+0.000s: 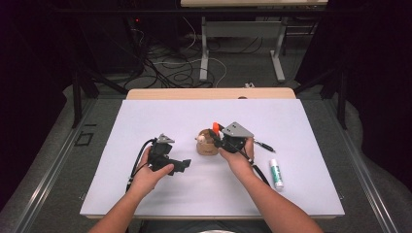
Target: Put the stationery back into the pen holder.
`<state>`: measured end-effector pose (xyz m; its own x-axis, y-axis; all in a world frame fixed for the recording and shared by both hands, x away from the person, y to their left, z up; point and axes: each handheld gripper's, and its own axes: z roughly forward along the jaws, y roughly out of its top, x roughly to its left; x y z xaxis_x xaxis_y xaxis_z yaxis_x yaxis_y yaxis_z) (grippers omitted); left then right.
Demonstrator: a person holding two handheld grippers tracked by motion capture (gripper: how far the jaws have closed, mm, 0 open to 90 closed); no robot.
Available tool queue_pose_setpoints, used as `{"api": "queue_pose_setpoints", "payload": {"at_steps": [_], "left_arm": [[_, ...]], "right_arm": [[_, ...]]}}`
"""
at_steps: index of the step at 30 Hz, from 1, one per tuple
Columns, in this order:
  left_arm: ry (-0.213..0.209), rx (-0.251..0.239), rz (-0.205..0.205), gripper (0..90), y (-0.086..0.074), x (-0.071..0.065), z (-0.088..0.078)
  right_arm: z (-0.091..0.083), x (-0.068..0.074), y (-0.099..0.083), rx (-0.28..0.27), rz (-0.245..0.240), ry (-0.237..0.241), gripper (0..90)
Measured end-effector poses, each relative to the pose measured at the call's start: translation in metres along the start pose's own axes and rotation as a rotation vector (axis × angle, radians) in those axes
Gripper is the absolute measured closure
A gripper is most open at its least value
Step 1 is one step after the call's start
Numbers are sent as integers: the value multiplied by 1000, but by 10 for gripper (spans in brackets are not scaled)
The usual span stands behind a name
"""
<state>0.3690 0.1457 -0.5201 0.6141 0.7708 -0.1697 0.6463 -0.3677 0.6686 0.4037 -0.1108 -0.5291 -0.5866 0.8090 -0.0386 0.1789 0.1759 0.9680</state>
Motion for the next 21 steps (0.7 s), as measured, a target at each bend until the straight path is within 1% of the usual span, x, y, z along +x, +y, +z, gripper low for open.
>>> {"api": "queue_pose_setpoints", "payload": {"at_steps": [2, 3, 4, 5, 6, 7, 9, 11, 12, 13, 14, 15, 16, 17, 18, 19, 20, 21], "left_arm": [[1, -1, 3, 5, 0, 0, 0], [3, 2, 6, 4, 0, 0, -1], [2, 1, 4, 4, 0, 0, -1], [-2, -4, 4, 4, 0, 0, -1], [-1, -4, 3, 4, 0, 1, -1], [2, -2, 2, 4, 0, 1, -1], [2, 0, 3, 4, 0, 1, -1], [1, -1, 0, 4, 0, 1, -1], [1, -2, 0, 4, 1, 1, -1], [1, -2, 1, 4, 1, 1, -1], [-1, -1, -5, 4, 1, 1, -1], [-3, -3, -8, 4, 1, 0, -1], [-6, -5, -7, 5, 1, 1, -1], [-1, -3, -11, 4, 1, 0, -2], [-2, 0, -3, 4, 1, 1, -2], [-1, -1, -2, 4, 1, 1, -3], [-1, -5, -4, 4, 1, 1, -3], [3, -4, -2, 4, 1, 1, -3]], "right_arm": [[-2, -2, 2, -11, 11, -7, 592], [-4, -4, 3, -16, 29, -4, 589], [-5, -5, 4, -10, 38, 0, 587], [-7, -6, 6, -24, 47, 9, 581], [-8, -7, 8, -30, 44, 13, 580], [-10, -8, 9, -17, 46, 14, 579], [-13, -10, 12, -32, 49, 24, 579], [-17, -12, 14, -25, 58, 33, 572], [-18, -13, 15, -30, 51, 27, 567], [-20, -14, 16, -24, 55, 26, 570], [-23, -15, 18, -2, 59, 35, 568], [-23, -15, 18, -11, 78, 40, 560], [-26, -17, 20, -1, 91, 50, 547], [-28, -17, 22, 9, 105, 47, 530], [-30, -18, 24, 17, 115, 52, 504], [-33, -18, 27, 41, 123, 51, 476], [-35, -20, 29, 45, 114, 51, 453], [-38, -21, 33, 66, 107, 49, 431]]}}
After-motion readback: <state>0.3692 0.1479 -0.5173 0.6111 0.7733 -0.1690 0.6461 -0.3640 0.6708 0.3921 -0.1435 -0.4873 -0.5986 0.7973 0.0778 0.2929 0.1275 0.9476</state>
